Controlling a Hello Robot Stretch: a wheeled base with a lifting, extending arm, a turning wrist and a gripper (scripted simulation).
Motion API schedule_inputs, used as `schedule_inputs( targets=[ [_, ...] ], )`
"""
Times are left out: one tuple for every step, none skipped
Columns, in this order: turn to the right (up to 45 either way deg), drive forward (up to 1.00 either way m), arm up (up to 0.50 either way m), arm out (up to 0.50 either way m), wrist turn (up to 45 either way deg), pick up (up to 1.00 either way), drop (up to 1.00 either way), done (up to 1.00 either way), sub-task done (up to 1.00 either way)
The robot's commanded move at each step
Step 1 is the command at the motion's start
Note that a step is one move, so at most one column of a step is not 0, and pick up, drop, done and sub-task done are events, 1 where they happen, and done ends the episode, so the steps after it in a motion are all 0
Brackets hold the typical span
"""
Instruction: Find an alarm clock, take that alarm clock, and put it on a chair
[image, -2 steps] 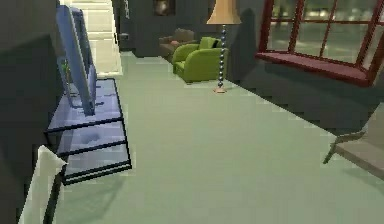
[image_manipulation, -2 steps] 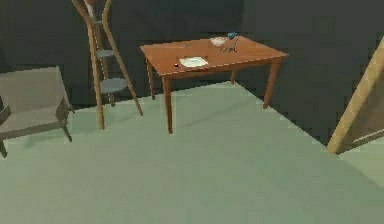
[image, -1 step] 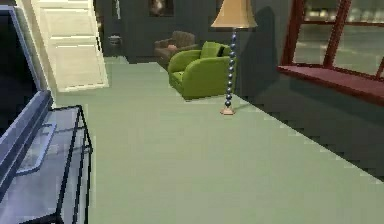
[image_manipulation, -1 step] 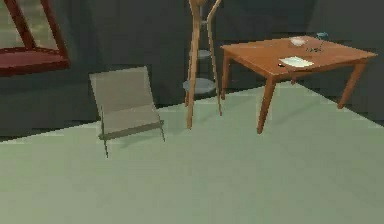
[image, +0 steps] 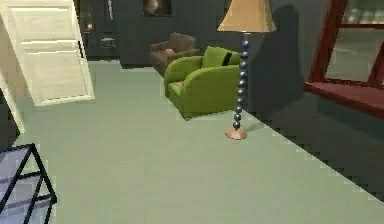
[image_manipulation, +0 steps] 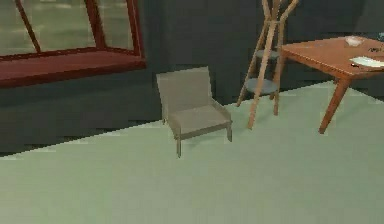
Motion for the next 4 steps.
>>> schedule_inputs(
  targets=[
    [-12.0,0.00,0.00,0.00,0.0,0.00,0.00,0.00,0.00],
    [0.0,1.00,0.00,0.00,0.0,0.00,0.00,0.00,0.00],
    [-3.0,0.00,0.00,0.00,0.0,0.00,0.00,0.00,0.00],
    [0.0,0.85,0.00,0.00,0.0,0.00,0.00,0.00,0.00]
  ],
)
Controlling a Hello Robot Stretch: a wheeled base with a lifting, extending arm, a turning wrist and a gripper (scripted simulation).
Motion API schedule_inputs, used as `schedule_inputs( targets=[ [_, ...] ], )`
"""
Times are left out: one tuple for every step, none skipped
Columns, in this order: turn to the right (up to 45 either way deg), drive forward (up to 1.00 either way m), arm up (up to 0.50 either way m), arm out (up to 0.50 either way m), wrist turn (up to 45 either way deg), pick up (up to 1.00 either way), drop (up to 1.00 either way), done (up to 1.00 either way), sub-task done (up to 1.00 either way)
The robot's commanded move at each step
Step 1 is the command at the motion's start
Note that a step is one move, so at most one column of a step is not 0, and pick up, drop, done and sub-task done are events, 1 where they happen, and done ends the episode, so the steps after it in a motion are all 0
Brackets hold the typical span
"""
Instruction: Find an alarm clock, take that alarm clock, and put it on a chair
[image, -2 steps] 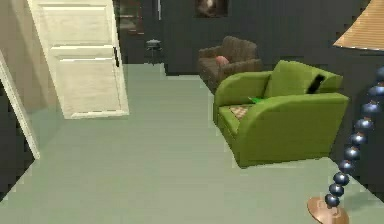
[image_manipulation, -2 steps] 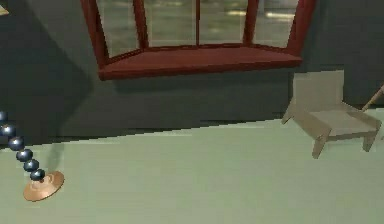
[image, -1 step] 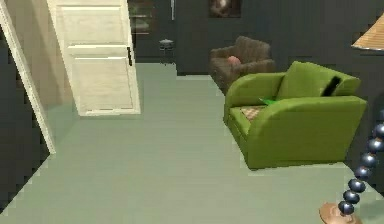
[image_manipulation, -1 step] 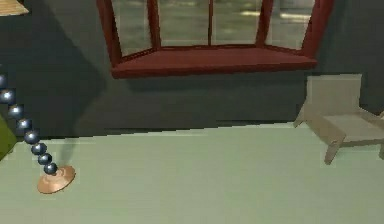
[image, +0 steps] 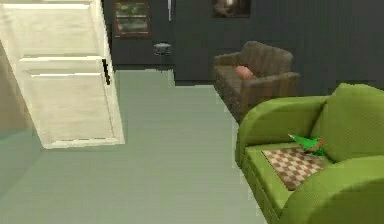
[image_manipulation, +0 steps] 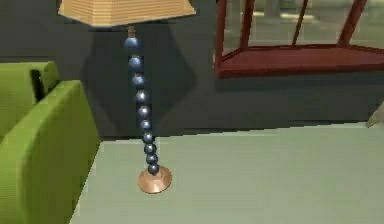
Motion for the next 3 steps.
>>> schedule_inputs(
  targets=[
    [-36.0,0.00,0.00,0.00,0.0,0.00,0.00,0.00,0.00],
    [0.0,1.00,0.00,0.00,0.0,0.00,0.00,0.00,0.00],
    [-3.0,0.00,0.00,0.00,0.0,0.00,0.00,0.00,0.00]
  ],
)
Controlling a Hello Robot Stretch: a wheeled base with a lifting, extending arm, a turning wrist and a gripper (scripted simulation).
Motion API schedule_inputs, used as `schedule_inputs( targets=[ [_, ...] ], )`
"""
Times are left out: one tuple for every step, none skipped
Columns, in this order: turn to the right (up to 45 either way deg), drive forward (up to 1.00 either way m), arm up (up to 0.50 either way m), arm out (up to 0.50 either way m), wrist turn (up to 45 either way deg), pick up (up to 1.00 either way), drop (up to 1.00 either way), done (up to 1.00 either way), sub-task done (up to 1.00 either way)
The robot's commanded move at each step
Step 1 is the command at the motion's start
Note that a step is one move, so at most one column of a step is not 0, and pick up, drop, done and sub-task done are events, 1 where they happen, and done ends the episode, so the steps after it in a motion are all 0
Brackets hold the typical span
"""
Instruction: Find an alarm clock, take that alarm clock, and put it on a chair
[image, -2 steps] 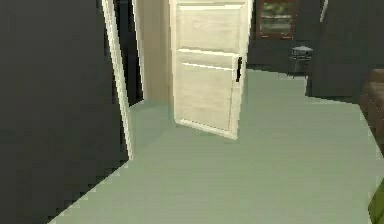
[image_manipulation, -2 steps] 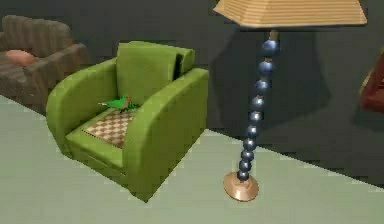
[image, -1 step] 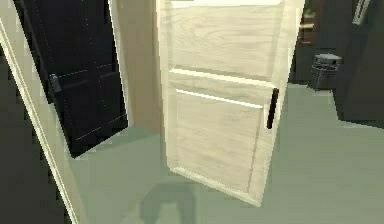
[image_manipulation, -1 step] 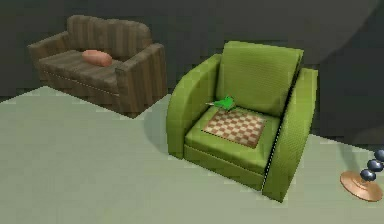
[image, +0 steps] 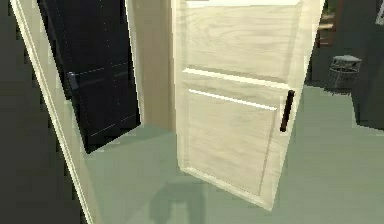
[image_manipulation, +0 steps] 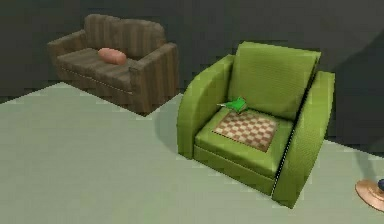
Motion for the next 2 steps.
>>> schedule_inputs(
  targets=[
    [0.0,0.80,0.00,0.00,0.0,0.00,0.00,0.00,0.00],
    [-36.0,0.00,0.00,0.00,0.0,0.00,0.00,0.00,0.00]
  ],
)
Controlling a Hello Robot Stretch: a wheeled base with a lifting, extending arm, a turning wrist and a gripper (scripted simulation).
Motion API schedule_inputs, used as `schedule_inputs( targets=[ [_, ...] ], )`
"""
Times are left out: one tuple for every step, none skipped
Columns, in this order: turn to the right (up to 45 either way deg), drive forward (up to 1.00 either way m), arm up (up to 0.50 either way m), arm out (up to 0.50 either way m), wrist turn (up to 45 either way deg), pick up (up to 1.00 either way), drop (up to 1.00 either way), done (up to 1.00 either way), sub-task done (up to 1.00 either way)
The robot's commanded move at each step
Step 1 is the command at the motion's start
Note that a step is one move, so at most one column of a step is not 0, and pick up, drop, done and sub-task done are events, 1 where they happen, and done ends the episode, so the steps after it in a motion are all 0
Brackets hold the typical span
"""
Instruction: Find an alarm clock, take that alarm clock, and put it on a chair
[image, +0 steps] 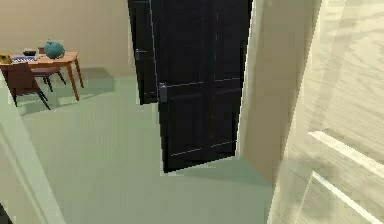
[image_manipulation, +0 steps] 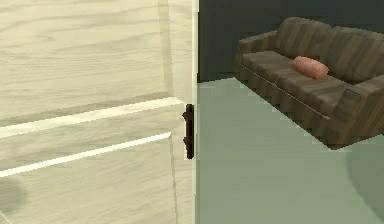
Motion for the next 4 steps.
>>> schedule_inputs(
  targets=[
    [0.0,0.45,0.00,0.00,0.0,0.00,0.00,0.00,0.00],
    [-21.0,0.00,0.00,0.00,0.0,0.00,0.00,0.00,0.00],
    [0.0,0.30,0.00,0.00,0.0,0.00,0.00,0.00,0.00],
    [-45.0,0.00,0.00,0.00,0.0,0.00,0.00,0.00,0.00]
  ],
)
